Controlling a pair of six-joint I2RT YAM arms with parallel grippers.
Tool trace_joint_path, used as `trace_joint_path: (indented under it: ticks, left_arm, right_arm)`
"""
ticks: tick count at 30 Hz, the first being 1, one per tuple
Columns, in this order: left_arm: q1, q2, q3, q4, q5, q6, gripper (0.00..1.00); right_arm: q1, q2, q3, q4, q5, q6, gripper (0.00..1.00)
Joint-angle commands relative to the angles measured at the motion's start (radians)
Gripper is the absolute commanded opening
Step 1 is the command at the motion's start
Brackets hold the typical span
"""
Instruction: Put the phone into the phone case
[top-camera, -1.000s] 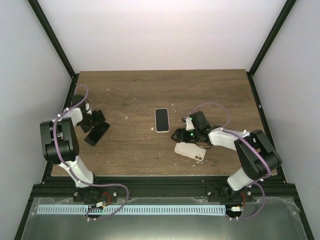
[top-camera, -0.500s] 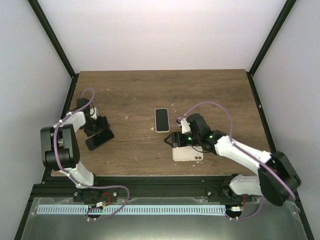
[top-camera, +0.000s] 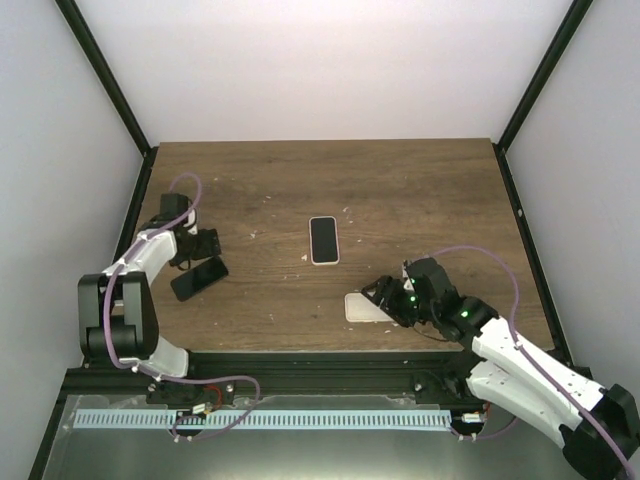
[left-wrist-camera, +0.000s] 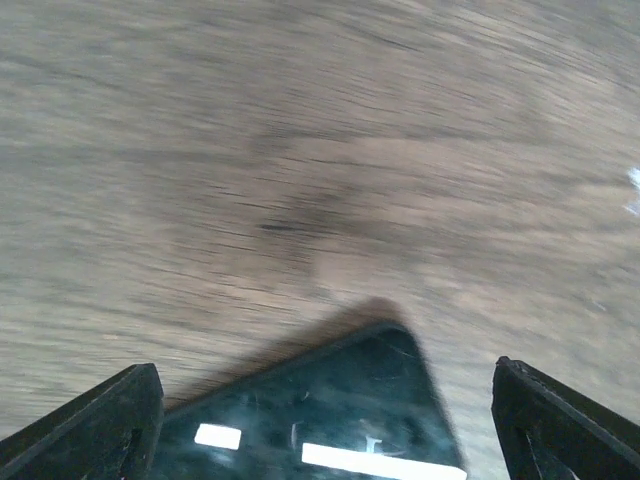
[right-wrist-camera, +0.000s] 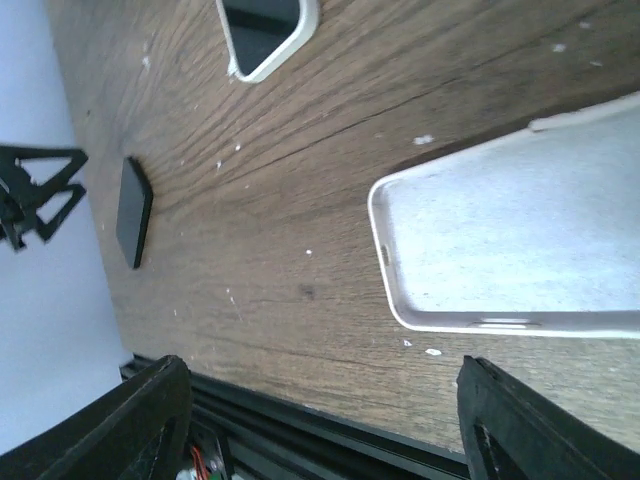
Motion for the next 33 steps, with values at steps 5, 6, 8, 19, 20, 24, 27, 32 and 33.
trace_joint_path:
  ticks: [5,6,8,19,20,24,27,32,33]
  left_arm:
    - [0.195,0.074,0.019,0.023,-0.018,-0.178,0.95]
    - [0.196,0.078,0.024,0.018,-0.030,-0.184,0.97]
    - [0.205,0.082,0.021,0.018,-0.067,-0.204,1.00]
    - [0.273,0.089,-0.092,0.052,0.007,-0.330,1.00]
    - [0.274,0.088,-0.104,0.062,0.028,-0.346,1.00]
    - [0.273,0.088,-0.128,0.096,0.102,-0.407,0.99]
    - [0.266,0.071,-0.159,0.119,0.186,-0.448,0.96]
    - [0.234,-0.002,-0.229,0.133,0.216,-0.506,0.96]
    - [0.229,-0.016,-0.248,0.139,0.221,-0.519,0.96]
  right_arm:
    - [0.003,0.014,-0.003,-0.132,0.117,0.269,0.76]
    - [0.003,0.027,-0.009,-0.144,0.119,0.290,0.76]
    - [0.003,0.048,-0.025,-0.144,0.115,0.323,0.77]
    - [0.003,0.105,-0.115,-0.045,0.144,0.374,0.83]
    - [0.003,0.109,-0.122,-0.036,0.152,0.373,0.83]
    - [0.003,0.125,-0.127,-0.015,0.200,0.356,0.82]
    - [0.003,0.127,-0.140,0.043,0.243,0.313,0.81]
    - [0.002,0.114,-0.182,0.153,0.307,0.240,0.78]
    - [0.002,0.115,-0.188,0.173,0.319,0.226,0.78]
